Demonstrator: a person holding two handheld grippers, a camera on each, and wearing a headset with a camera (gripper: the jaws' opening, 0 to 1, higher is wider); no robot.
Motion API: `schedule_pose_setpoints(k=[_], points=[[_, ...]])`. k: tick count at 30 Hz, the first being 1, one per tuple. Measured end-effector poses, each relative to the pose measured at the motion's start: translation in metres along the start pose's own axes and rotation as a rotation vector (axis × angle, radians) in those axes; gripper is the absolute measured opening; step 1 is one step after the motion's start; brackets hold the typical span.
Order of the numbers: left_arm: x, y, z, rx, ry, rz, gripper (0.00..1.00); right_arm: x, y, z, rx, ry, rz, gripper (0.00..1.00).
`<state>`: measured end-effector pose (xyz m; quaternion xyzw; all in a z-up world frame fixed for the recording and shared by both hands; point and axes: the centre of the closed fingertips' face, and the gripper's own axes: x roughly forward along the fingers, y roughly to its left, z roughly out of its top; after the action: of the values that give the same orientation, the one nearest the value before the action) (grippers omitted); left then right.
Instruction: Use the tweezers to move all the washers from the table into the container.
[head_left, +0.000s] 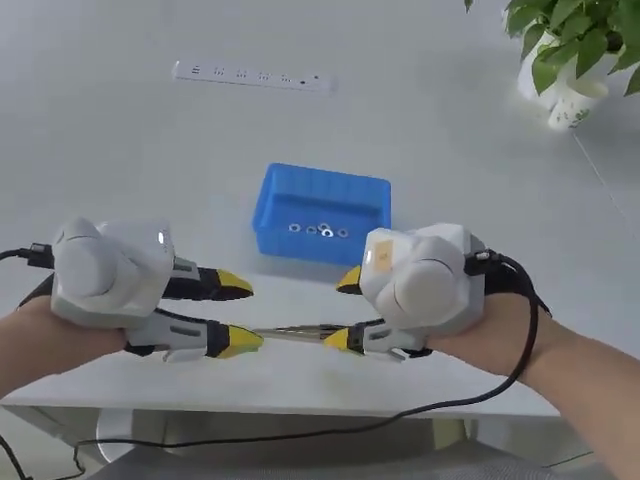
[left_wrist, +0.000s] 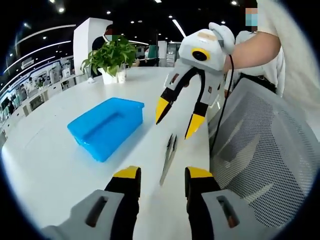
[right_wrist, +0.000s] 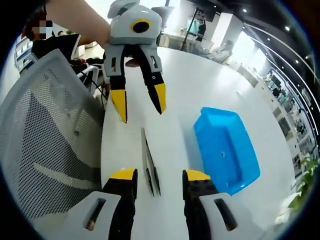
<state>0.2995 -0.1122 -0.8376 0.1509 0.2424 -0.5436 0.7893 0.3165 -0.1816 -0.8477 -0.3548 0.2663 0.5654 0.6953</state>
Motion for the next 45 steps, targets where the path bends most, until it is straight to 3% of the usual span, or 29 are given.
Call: schedule_pose_setpoints(k=[4, 12, 19, 22, 25, 29, 36, 42, 45], points=[[-0.007, -0.001, 0.005, -0.003, -0.005, 0.007, 0.43, -0.009, -0.001, 0.002, 0.035, -0.021, -0.01, 0.45], [-0.016, 0.002, 0.02, 0.008, -0.027, 0.022, 0.46, -0.023, -0.002, -0.004, 0.035, 0.004, -0.03, 0.46], [-0.025, -0.002, 0.03, -0.004, -0.049, 0.026, 0.49, -0.039, -0.009, 0.001, 0.093, -0.052, -0.068, 0.5], [-0.028, -0.007, 0.031, 0.001, -0.047, 0.025, 0.55, -0.043, -0.01, 0.002, 0.122, -0.073, -0.062, 0.55], [-0.033, -0.005, 0.031, -0.019, -0.063, 0.038, 0.61, -0.047, -0.01, 0.0, 0.14, -0.08, -0.062, 0.59], [-0.038, -0.012, 0.026, -0.014, -0.045, 0.032, 0.68, -0.053, -0.004, -0.004, 0.155, -0.083, -0.047, 0.66], [-0.053, -0.02, 0.034, -0.045, -0.075, 0.032, 0.79, -0.071, 0.01, -0.003, 0.175, -0.118, -0.024, 0.75], [-0.062, -0.019, 0.038, -0.071, -0.091, 0.044, 0.97, -0.082, 0.009, -0.008, 0.22, -0.12, -0.029, 0.96], [-0.066, -0.017, 0.035, -0.073, -0.082, 0.049, 0.98, -0.088, 0.007, -0.01, 0.216, -0.114, -0.039, 0.96]])
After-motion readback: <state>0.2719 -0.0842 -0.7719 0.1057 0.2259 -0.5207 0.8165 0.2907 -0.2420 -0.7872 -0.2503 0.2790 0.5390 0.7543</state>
